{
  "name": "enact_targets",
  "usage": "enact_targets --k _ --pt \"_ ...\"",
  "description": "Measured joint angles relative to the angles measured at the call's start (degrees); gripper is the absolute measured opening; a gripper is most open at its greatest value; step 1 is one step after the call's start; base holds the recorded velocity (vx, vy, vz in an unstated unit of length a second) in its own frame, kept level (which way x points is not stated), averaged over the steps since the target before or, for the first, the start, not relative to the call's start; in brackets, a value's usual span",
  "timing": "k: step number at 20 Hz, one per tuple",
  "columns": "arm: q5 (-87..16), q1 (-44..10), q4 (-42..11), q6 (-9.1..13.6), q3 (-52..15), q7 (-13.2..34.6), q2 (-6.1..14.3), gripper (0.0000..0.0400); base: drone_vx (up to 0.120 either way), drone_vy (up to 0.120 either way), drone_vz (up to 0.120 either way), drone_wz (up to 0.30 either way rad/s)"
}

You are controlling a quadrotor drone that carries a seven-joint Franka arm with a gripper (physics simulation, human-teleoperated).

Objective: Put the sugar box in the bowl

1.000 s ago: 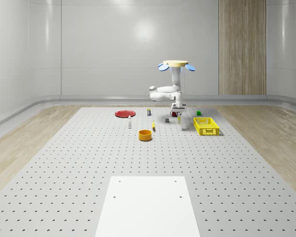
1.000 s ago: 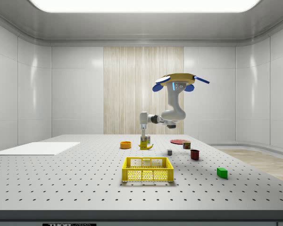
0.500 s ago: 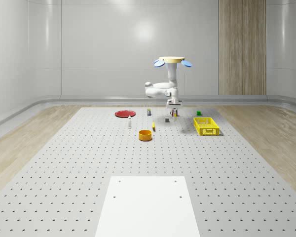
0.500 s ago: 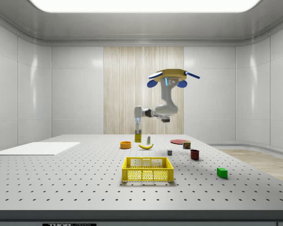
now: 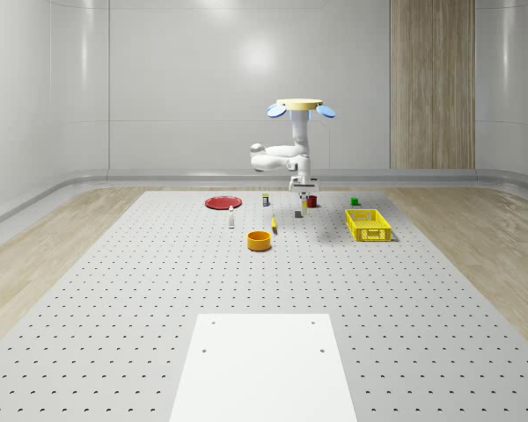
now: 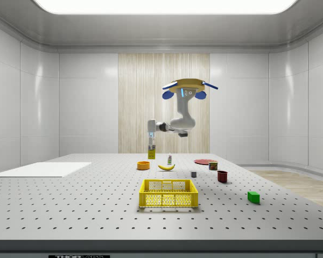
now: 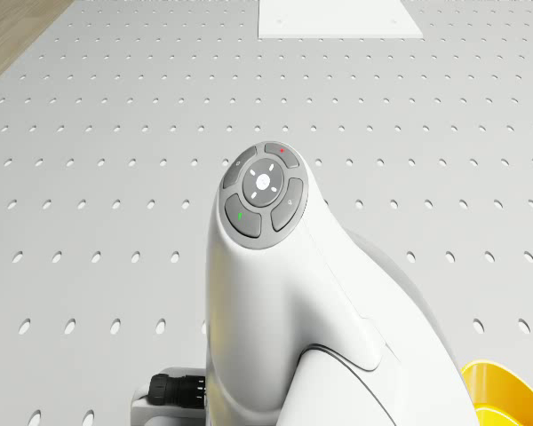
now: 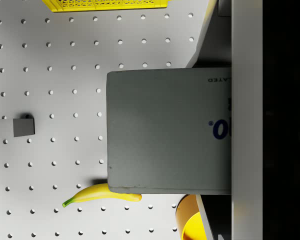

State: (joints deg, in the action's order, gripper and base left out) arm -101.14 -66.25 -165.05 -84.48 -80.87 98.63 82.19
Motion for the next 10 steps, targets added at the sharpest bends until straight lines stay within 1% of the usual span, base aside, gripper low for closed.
enact_targets --k 10 --pt "0.59 -0.24 0.05 -1.34 -0.24 0.22 1.44 0.0167 0.12 -0.12 0.0 0.0"
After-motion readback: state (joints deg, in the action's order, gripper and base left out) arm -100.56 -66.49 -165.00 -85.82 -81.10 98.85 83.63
